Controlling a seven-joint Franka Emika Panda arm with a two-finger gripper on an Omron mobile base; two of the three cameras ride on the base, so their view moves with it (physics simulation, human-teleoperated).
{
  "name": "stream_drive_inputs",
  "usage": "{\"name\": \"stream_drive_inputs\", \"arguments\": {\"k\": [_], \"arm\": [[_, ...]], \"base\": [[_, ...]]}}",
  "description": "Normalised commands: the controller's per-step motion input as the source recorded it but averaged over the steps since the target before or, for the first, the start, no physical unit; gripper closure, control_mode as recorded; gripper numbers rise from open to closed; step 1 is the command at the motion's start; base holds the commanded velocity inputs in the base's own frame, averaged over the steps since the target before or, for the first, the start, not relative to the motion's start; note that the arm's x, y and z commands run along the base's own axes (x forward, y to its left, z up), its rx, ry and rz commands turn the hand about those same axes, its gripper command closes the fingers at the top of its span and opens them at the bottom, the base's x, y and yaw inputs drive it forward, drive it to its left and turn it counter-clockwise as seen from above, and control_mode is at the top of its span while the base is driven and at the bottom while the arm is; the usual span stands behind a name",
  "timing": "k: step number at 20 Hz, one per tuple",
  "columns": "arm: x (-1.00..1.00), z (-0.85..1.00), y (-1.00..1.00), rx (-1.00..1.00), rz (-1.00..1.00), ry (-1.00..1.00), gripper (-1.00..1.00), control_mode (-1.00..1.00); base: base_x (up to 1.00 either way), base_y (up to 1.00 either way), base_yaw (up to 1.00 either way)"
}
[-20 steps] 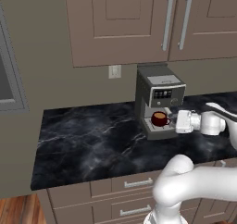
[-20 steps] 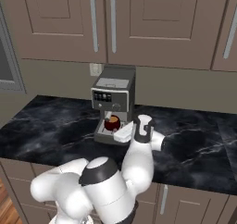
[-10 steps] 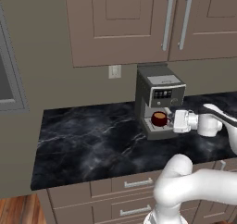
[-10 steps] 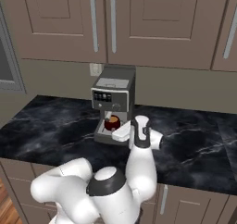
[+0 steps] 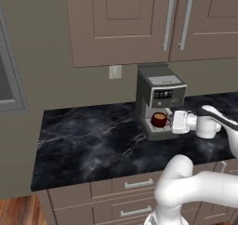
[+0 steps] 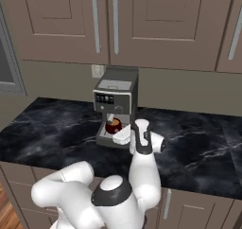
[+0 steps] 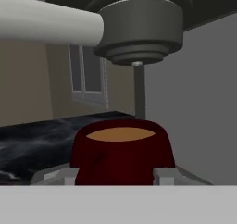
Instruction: Pick up the brewed coffee from the coffee machine and place it next to the breakfast plate on the dining counter.
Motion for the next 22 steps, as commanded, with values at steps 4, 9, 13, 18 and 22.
{"name": "stream_drive_inputs", "arguments": {"k": [4,9,13,18,22], "arm": [[0.05,0.00,0.00,0.00,0.00,0.00,1.00,-1.00],[-0.06,0.00,0.00,0.00,0.00,0.00,1.00,-1.00],[-0.44,0.00,-0.01,0.00,0.00,0.00,1.00,-1.00],[-0.57,0.01,-0.10,0.00,0.00,0.00,1.00,-1.00],[-0.52,0.11,-0.10,-0.03,0.00,0.00,1.00,-1.00]], "base": [[0.00,0.00,0.00],[0.00,0.00,0.00],[0.00,0.00,0.00],[0.00,0.00,0.00],[0.00,0.00,0.00]]}}
